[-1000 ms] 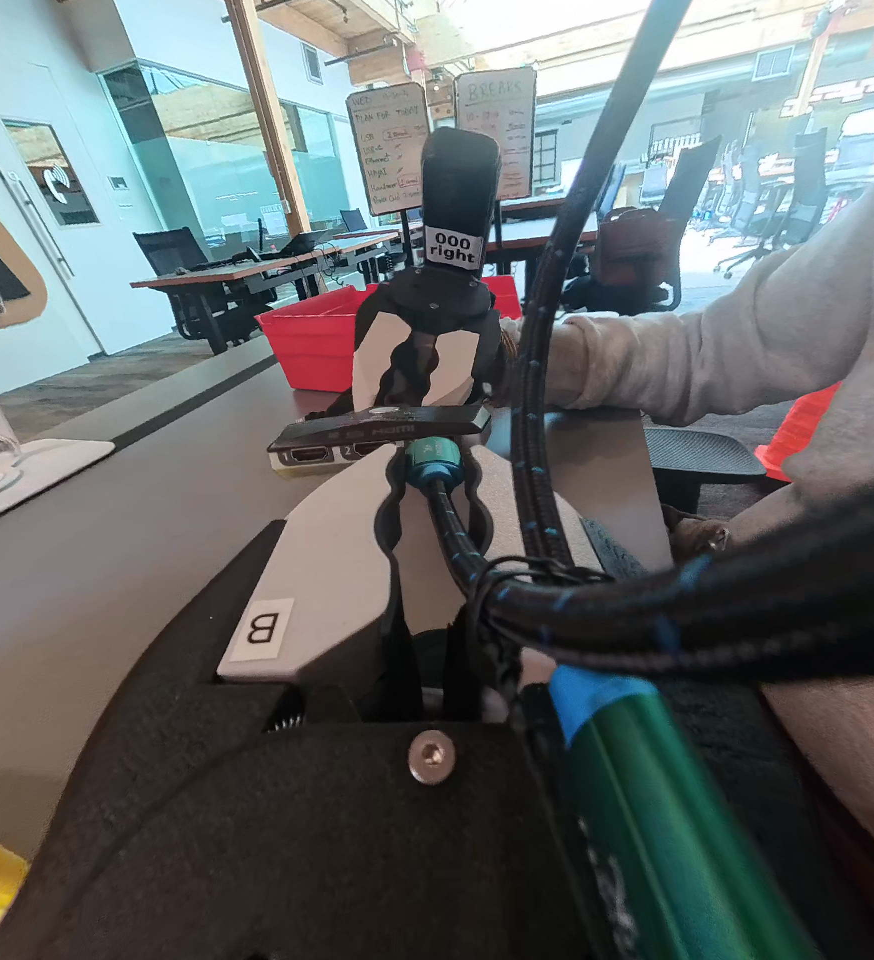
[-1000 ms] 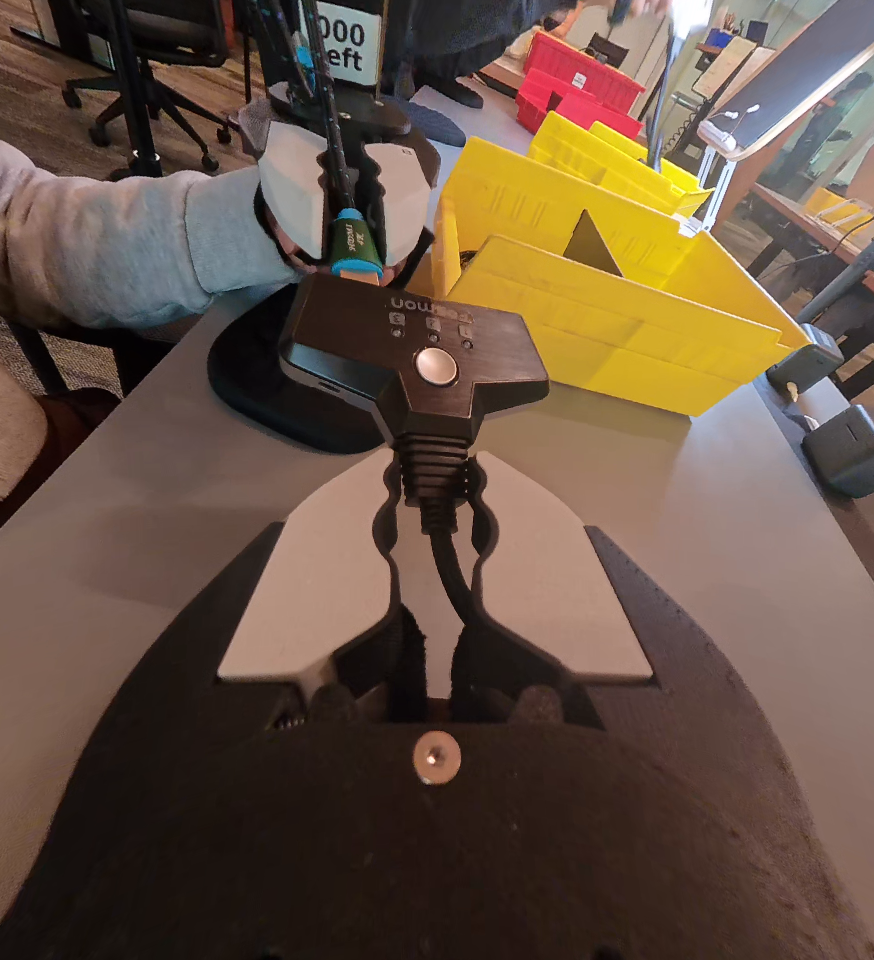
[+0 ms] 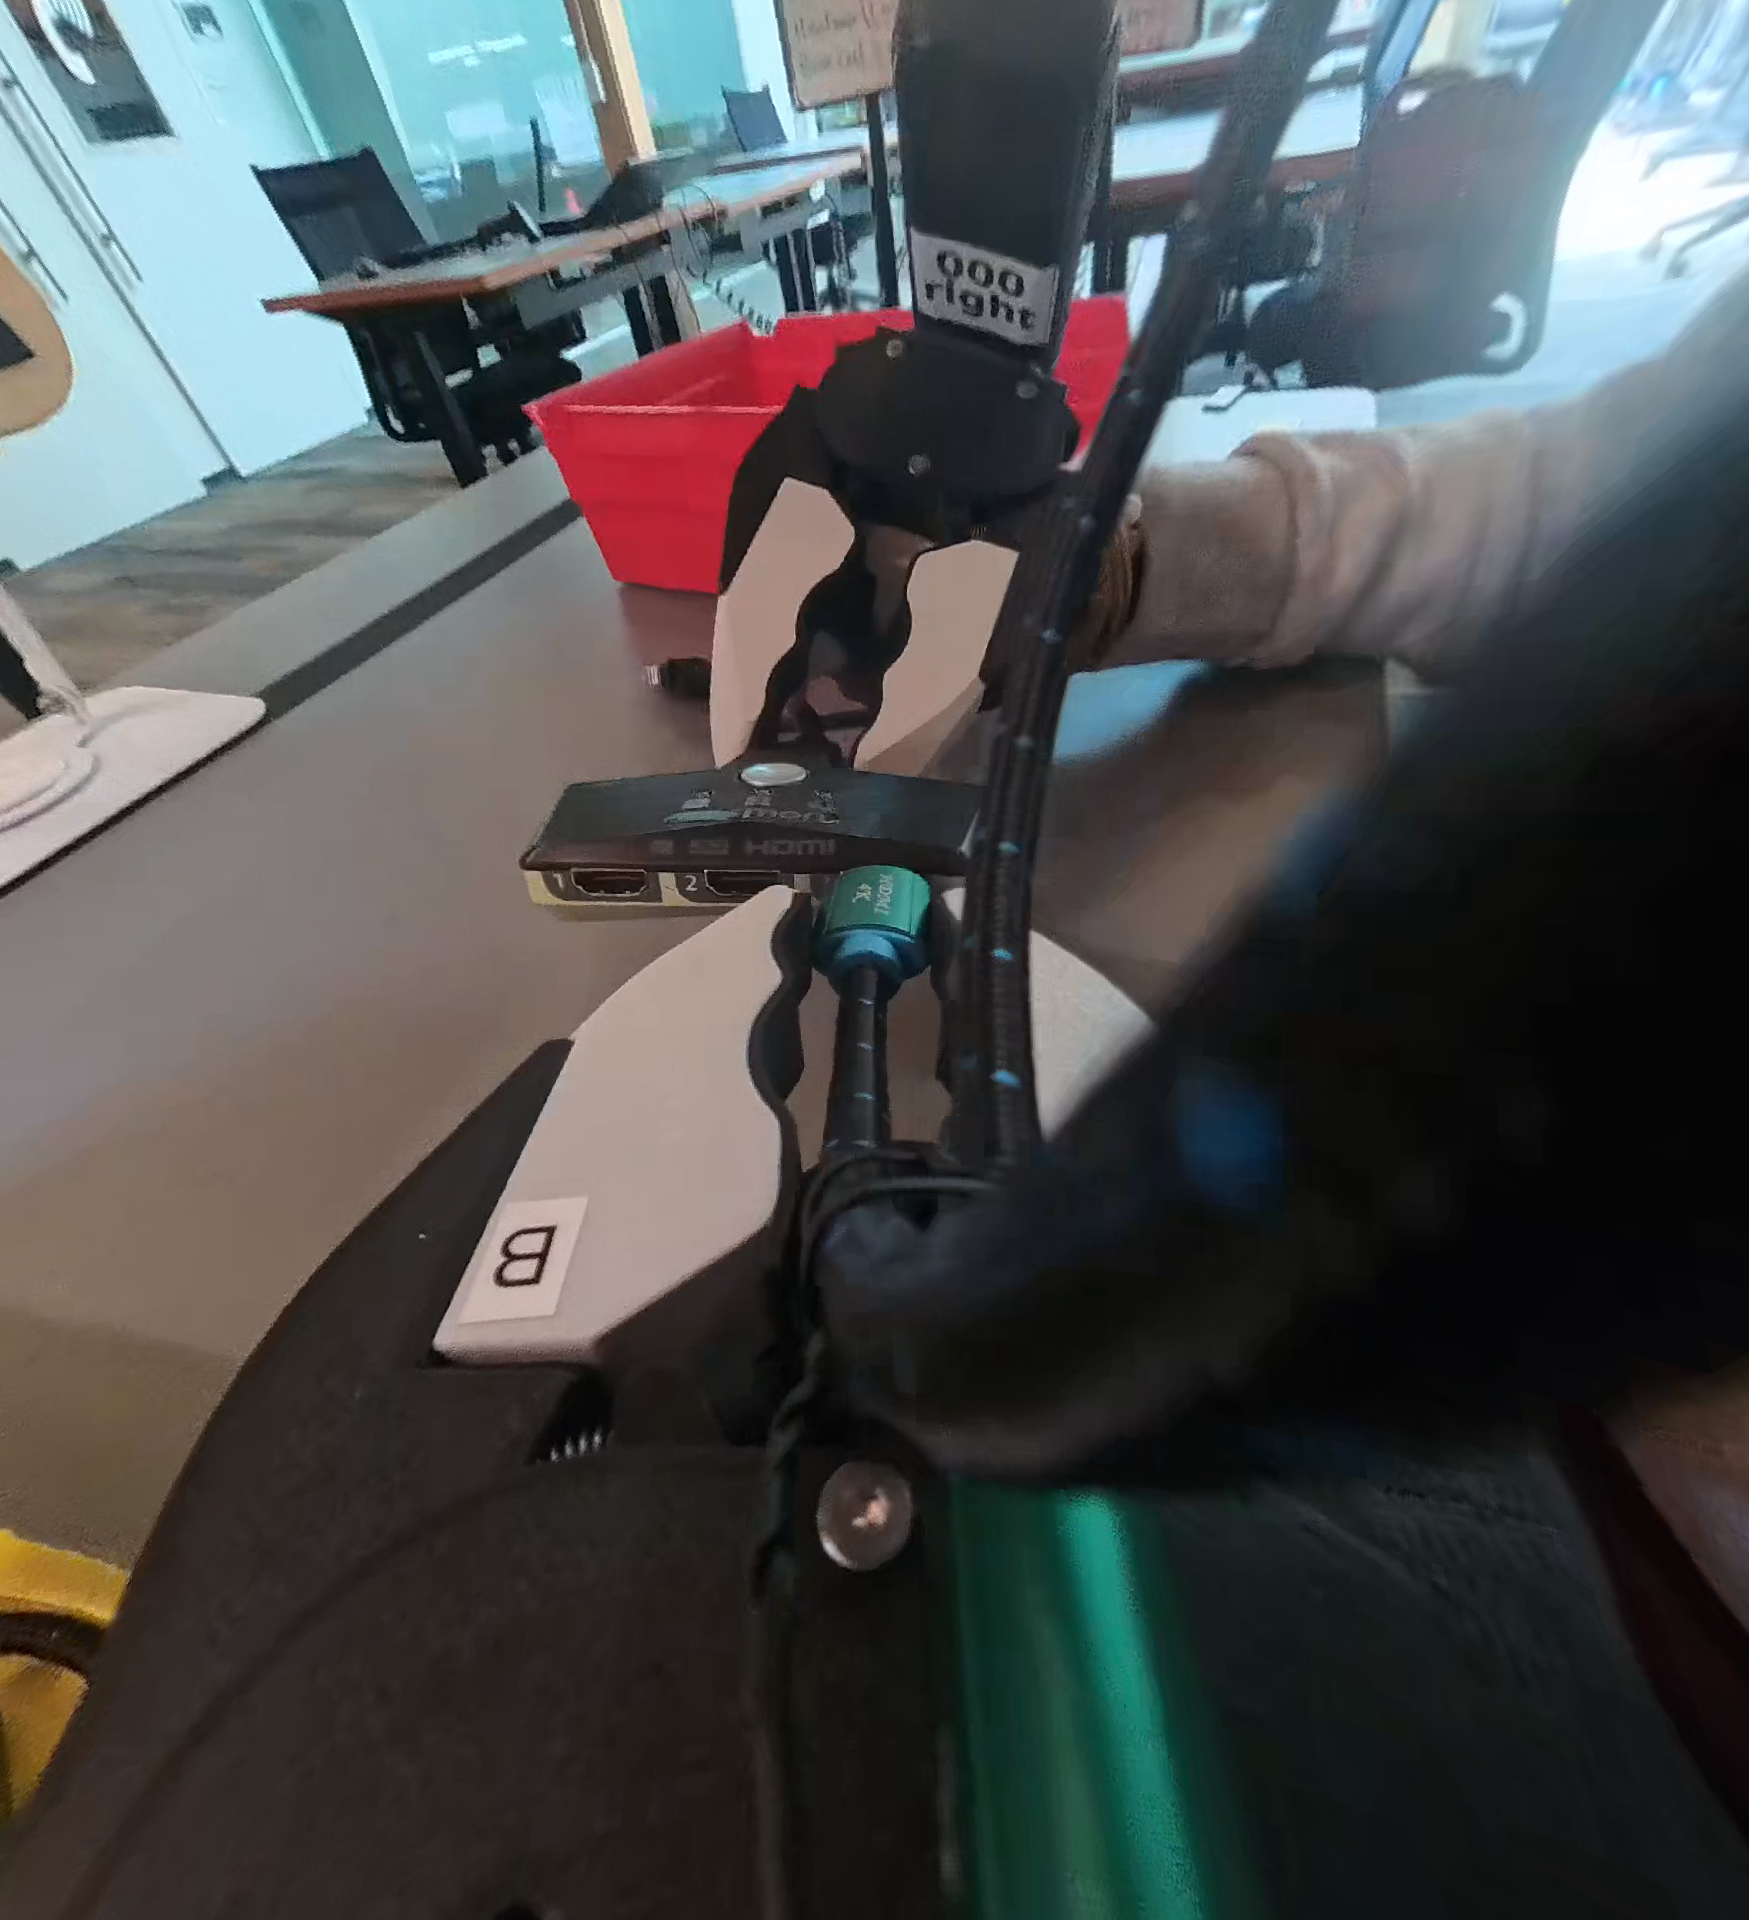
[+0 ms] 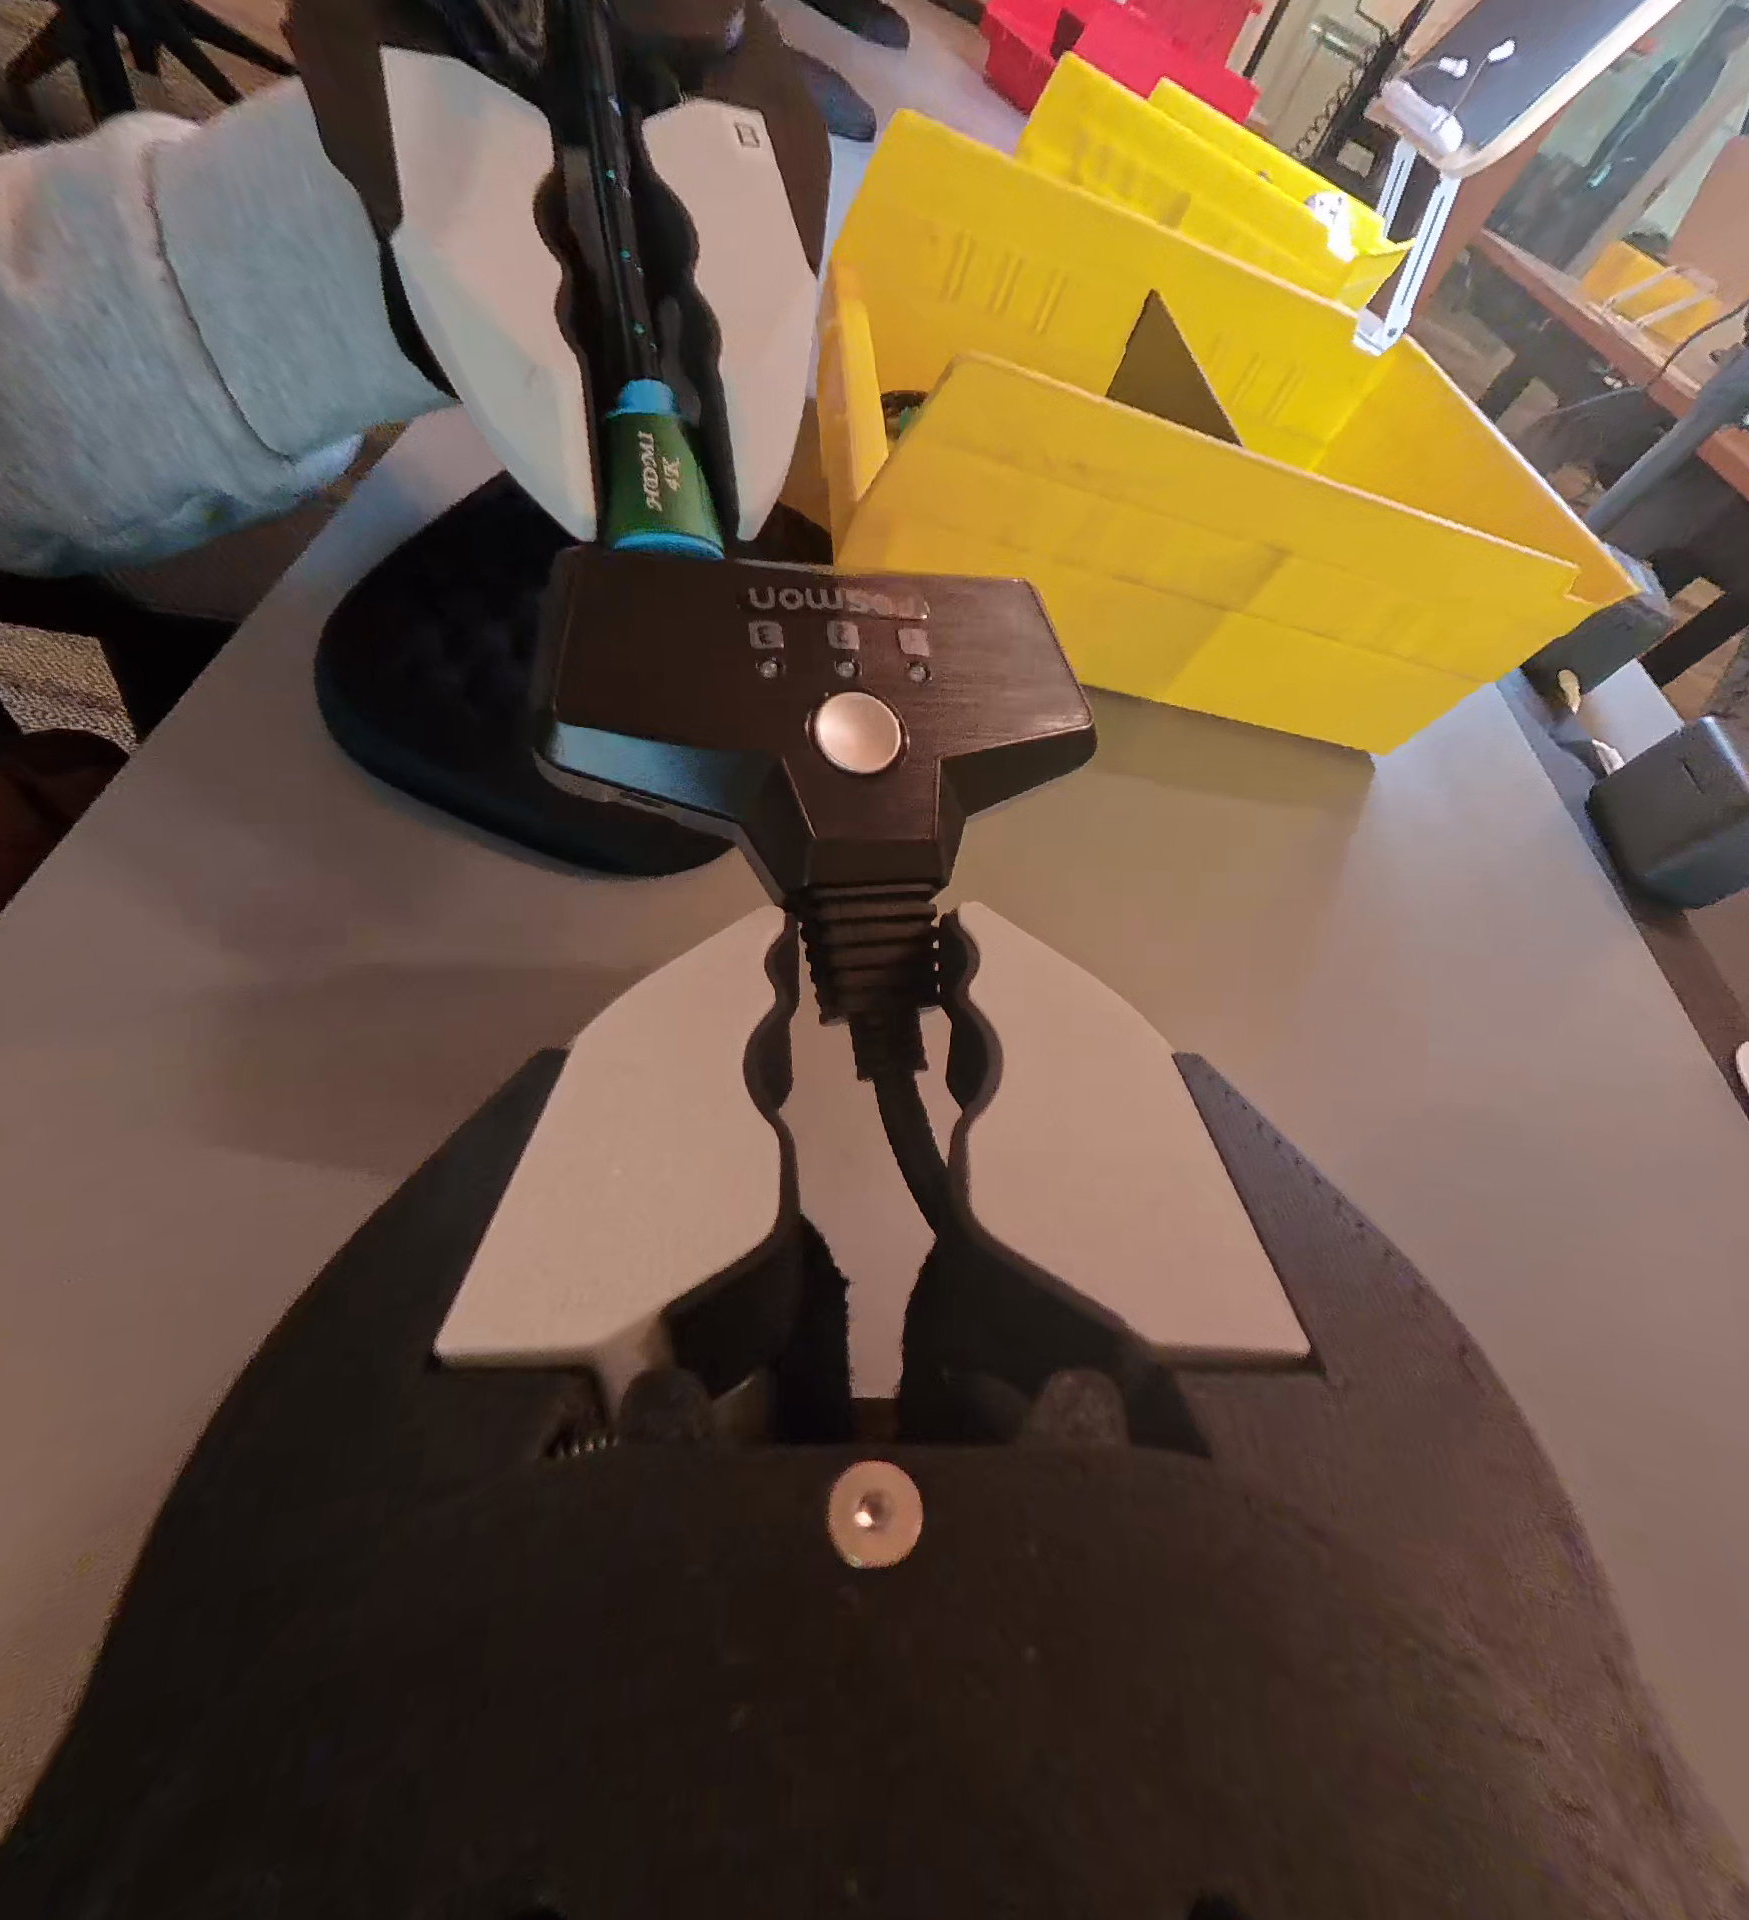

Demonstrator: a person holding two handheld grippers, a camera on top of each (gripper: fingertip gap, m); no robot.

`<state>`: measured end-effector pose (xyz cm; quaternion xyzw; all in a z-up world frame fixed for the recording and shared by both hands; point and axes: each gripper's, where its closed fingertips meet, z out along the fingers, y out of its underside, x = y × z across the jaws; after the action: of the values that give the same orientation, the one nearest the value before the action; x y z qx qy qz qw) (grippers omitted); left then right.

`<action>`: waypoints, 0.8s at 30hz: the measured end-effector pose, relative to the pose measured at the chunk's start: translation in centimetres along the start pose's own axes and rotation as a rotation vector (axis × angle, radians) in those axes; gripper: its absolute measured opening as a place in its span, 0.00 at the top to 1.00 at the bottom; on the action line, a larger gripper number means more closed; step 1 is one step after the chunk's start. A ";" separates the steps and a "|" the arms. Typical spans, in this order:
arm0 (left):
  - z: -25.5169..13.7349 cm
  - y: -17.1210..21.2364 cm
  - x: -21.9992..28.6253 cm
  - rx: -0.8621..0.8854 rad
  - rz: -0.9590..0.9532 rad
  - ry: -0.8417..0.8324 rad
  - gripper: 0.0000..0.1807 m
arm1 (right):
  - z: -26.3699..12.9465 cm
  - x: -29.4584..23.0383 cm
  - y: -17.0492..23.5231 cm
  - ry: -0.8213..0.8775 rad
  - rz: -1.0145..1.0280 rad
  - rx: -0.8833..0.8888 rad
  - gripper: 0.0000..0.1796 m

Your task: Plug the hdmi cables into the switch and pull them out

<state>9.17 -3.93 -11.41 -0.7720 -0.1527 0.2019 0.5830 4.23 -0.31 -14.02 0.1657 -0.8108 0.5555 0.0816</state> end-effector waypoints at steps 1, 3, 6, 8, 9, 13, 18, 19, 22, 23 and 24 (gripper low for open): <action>0.1 0.1 -0.1 -0.015 0.003 -0.011 0.88 | 0.1 0.1 0.1 0.004 0.004 -0.007 0.86; 0.3 0.4 -0.1 -0.051 0.025 -0.029 0.88 | 0.2 0.2 0.5 0.011 0.006 -0.025 0.86; 0.4 0.1 -0.3 -0.027 0.047 -0.046 0.88 | 0.1 0.5 0.6 0.033 -0.009 -0.041 0.86; -0.3 -1.7 -0.9 0.108 0.053 -0.082 0.86 | -0.3 0.9 -1.1 0.055 -0.011 0.032 0.86; -0.7 -2.8 -1.1 0.181 0.058 -0.096 0.86 | -0.7 1.0 -2.3 0.063 -0.020 0.085 0.86; -2.0 -5.2 -2.1 0.395 0.117 -0.221 0.78 | -1.9 2.2 -5.5 0.144 -0.065 0.195 0.86; -1.3 -4.6 -3.7 0.440 0.052 -0.297 0.73 | -5.2 5.8 -10.4 0.239 -0.053 0.345 0.86; -1.0 -4.4 -3.7 0.440 0.040 -0.288 0.73 | -5.9 6.6 -11.6 0.253 -0.057 0.372 0.86; -0.5 -3.8 -3.5 0.394 0.073 -0.281 0.73 | -7.3 7.8 -13.5 0.253 -0.084 0.390 0.87; -0.6 -3.9 -3.4 0.396 0.099 -0.286 0.73 | -7.4 7.9 -13.5 0.270 -0.116 0.374 0.87; -0.7 -3.9 -3.3 0.402 0.115 -0.286 0.73 | -7.3 7.9 -13.2 0.286 -0.149 0.354 0.87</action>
<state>6.64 -5.01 -7.00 -0.6114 -0.1462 0.3681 0.6850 1.22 0.71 2.71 0.1565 -0.6665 0.6991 0.2062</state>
